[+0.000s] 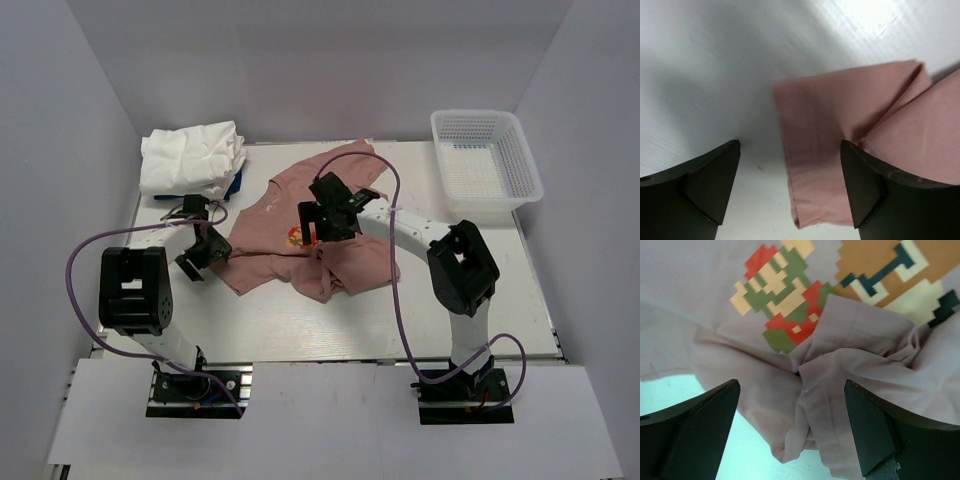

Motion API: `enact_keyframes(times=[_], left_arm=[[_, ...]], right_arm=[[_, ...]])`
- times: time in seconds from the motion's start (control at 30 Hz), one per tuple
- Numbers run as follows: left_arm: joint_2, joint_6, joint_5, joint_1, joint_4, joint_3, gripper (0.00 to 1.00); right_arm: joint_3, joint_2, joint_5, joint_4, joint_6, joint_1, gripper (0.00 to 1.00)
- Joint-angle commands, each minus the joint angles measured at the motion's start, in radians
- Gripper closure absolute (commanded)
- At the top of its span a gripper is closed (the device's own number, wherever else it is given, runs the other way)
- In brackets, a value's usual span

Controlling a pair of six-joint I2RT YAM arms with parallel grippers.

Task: Fold and stack the t-shirts
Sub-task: Flatten out the tshirt

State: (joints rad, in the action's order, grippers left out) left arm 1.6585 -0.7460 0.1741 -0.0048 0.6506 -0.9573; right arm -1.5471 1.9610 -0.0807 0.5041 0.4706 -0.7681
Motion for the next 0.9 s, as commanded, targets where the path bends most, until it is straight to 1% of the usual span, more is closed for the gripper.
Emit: enact_keyframes(times=[0.0, 0.03, 0.1, 0.13, 0.17, 0.23, 0.27, 0.3, 0.33, 0.37, 0.43, 0.47, 0.53, 0.57, 0.6, 0.67, 0.7, 0.77, 0.8, 0.83, 0.87], left_arm=[[0.029, -0.007, -0.045, 0.009, -0.106, 0.043, 0.11], [0.043, -0.007, -0.065, 0.009, -0.120, 0.052, 0.19], [0.052, 0.002, -0.085, 0.009, -0.141, 0.061, 0.28], [0.052, 0.002, -0.106, 0.009, -0.163, 0.074, 0.39], [0.052, 0.013, -0.122, 0.009, -0.176, 0.074, 0.44], [0.052, 0.027, -0.154, 0.009, -0.216, 0.094, 0.62], [0.052, 0.039, -0.163, 0.009, -0.230, 0.094, 0.86], [0.067, 0.039, -0.173, 0.009, -0.241, 0.094, 1.00], [0.067, 0.059, -0.188, 0.009, -0.241, 0.074, 1.00], [0.081, 0.071, -0.202, 0.009, -0.241, 0.065, 1.00], [0.081, 0.071, -0.216, 0.009, -0.250, 0.054, 1.00], [0.067, 0.082, -0.229, 0.009, -0.264, 0.063, 1.00], [0.035, 0.082, -0.229, 0.009, -0.273, 0.080, 1.00], [-0.004, 0.082, -0.229, 0.009, -0.264, 0.092, 1.00], [-0.025, 0.068, -0.202, 0.009, -0.253, 0.092, 1.00], [-0.061, 0.042, -0.188, 0.009, -0.223, 0.092, 1.00], [-0.098, 0.033, -0.176, 0.000, -0.214, 0.083, 1.00], [-0.140, 0.022, -0.159, -0.009, -0.178, 0.074, 1.00], [-0.163, 0.010, -0.147, -0.009, -0.168, 0.074, 1.00], [-0.219, 0.010, -0.147, -0.009, -0.167, 0.074, 1.00], [-0.250, -0.002, -0.136, -0.009, -0.154, 0.083, 1.00]], right_arm=[[-0.038, 0.016, -0.094, 0.047, 0.068, -0.002, 0.10], [-0.025, 0.022, -0.100, 0.041, 0.074, 0.000, 0.10], [-0.028, 0.033, -0.100, 0.040, 0.082, 0.000, 0.11], [-0.036, 0.044, -0.091, 0.043, 0.080, -0.002, 0.14], [-0.039, 0.053, -0.084, 0.045, 0.080, -0.002, 0.16], [-0.042, 0.061, -0.053, 0.022, 0.083, -0.008, 0.16], [-0.016, 0.068, -0.047, 0.007, 0.083, -0.004, 0.20], [-0.013, 0.073, -0.039, -0.019, 0.085, -0.002, 0.22], [-0.013, 0.088, -0.028, -0.022, 0.083, -0.002, 0.31], [-0.018, 0.091, -0.037, -0.024, 0.088, 0.001, 0.36], [-0.021, 0.093, -0.044, -0.021, 0.094, 0.000, 0.54], [-0.016, 0.084, -0.053, -0.024, 0.094, 0.000, 0.71], [-0.004, 0.049, -0.062, -0.029, 0.108, 0.000, 0.87], [0.028, 0.035, -0.080, -0.035, 0.108, -0.002, 0.93], [0.047, -0.021, -0.089, -0.054, 0.106, -0.002, 1.00], [0.111, -0.065, -0.122, -0.081, 0.117, 0.003, 1.00], [0.184, -0.135, -0.122, -0.111, 0.123, 0.007, 1.00], [0.228, -0.181, -0.140, -0.111, 0.138, 0.007, 1.00], [0.290, -0.265, -0.145, -0.093, 0.151, 0.012, 1.00], [0.314, -0.299, -0.163, -0.085, 0.157, 0.013, 1.00], [0.340, -0.371, -0.181, -0.066, 0.164, 0.022, 1.00]])
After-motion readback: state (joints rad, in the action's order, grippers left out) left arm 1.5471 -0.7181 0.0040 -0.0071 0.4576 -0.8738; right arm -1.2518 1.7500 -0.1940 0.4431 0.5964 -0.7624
